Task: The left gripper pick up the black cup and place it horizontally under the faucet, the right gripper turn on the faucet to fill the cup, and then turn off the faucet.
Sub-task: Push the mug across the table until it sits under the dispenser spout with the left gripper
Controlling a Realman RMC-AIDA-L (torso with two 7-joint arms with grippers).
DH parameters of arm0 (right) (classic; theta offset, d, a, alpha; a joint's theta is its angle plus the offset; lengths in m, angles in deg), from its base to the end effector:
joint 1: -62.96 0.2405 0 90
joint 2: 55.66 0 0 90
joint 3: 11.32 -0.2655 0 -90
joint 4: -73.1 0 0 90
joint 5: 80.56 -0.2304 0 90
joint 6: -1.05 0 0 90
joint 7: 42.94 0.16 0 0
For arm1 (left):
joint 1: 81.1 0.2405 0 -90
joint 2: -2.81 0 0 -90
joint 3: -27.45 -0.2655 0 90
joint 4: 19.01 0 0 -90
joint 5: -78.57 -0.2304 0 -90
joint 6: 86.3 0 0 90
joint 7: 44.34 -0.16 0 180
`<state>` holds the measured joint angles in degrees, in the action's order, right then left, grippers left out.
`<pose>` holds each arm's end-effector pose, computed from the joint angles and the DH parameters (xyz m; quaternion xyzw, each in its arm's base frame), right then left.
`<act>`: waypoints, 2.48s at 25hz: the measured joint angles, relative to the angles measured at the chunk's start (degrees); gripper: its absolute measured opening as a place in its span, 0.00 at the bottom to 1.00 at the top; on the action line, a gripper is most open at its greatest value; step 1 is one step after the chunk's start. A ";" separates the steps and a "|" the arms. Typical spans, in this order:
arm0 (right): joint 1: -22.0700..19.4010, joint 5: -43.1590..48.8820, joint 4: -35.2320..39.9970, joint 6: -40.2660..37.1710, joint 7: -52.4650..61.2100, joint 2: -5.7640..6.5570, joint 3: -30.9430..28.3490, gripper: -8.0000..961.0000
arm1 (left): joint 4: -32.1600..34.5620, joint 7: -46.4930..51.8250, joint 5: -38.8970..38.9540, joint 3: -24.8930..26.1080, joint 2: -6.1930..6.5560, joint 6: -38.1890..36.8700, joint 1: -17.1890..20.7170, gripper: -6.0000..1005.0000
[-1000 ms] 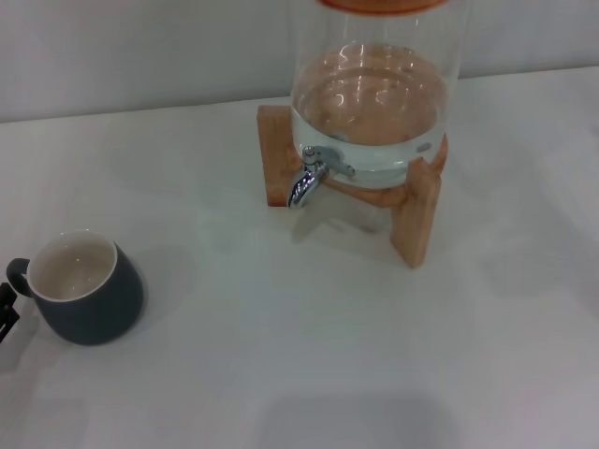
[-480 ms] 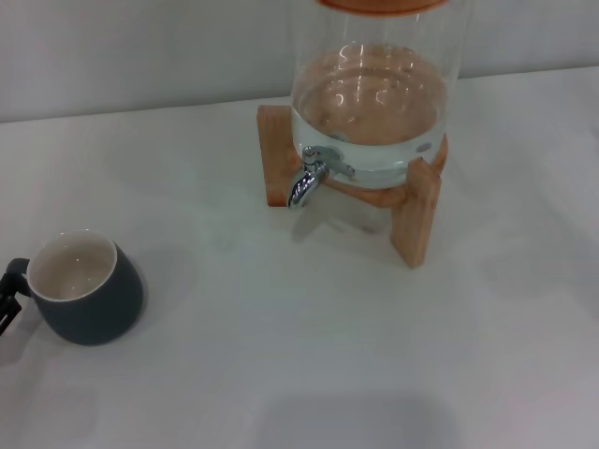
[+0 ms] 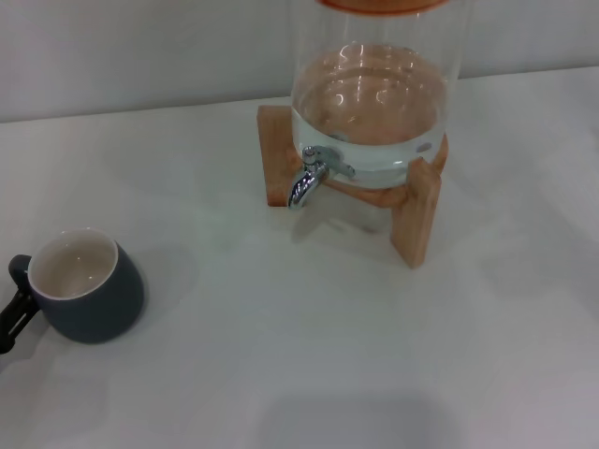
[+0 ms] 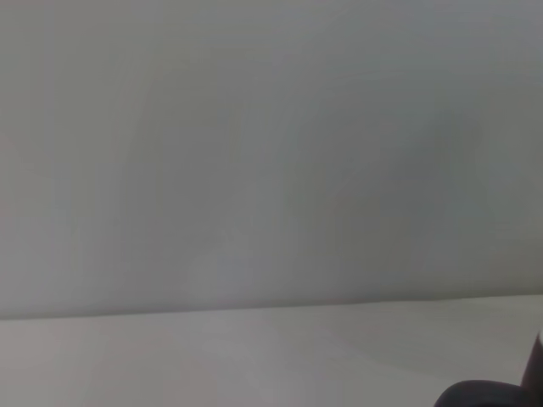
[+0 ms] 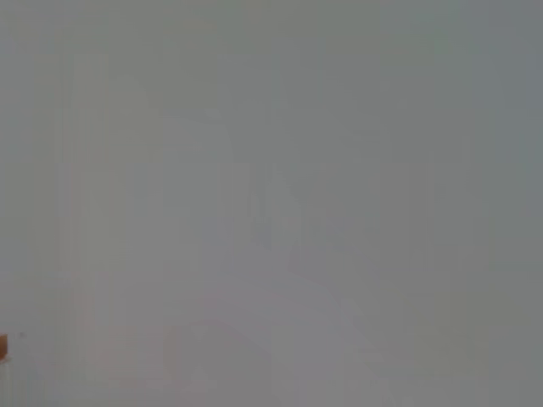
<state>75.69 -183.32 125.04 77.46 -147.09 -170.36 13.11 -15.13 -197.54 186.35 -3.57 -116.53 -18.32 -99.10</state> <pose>0.3667 0.3229 0.2069 -0.7037 0.2159 0.3739 0.5643 -0.4020 0.2930 -0.0451 -0.7619 -0.2997 -0.2536 0.5152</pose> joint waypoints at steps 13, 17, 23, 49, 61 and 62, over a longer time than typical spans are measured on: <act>-0.16 0.03 0.01 -0.07 0.00 0.00 -0.09 0.78 | 0.00 0.17 -0.13 -0.01 -0.09 -0.23 -0.56 0.88; -0.09 0.03 0.01 -0.17 -0.01 0.00 -0.09 0.78 | -0.01 0.03 -0.13 0.00 -0.12 -0.23 -0.86 0.88; -0.06 0.02 -0.01 -0.21 -0.23 0.00 -0.09 0.78 | -0.01 0.00 -0.09 0.00 -0.11 -0.23 -0.87 0.88; -0.12 -0.63 -0.09 -0.02 -0.35 0.00 -0.09 0.78 | 0.17 0.51 0.24 0.44 0.07 -0.23 -0.85 0.87; -0.34 -0.63 -0.08 0.06 -0.35 0.00 -0.08 0.78 | 0.34 0.63 0.24 0.44 0.07 -1.80 -1.41 0.86; -0.34 -0.63 -0.08 0.06 -0.35 0.01 -0.08 0.78 | 0.34 0.64 0.23 0.42 0.07 -2.13 -1.47 0.86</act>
<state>75.35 -183.96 124.96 77.52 -147.44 -170.35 13.03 -14.79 -196.90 186.59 -3.15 -116.46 -20.45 -100.57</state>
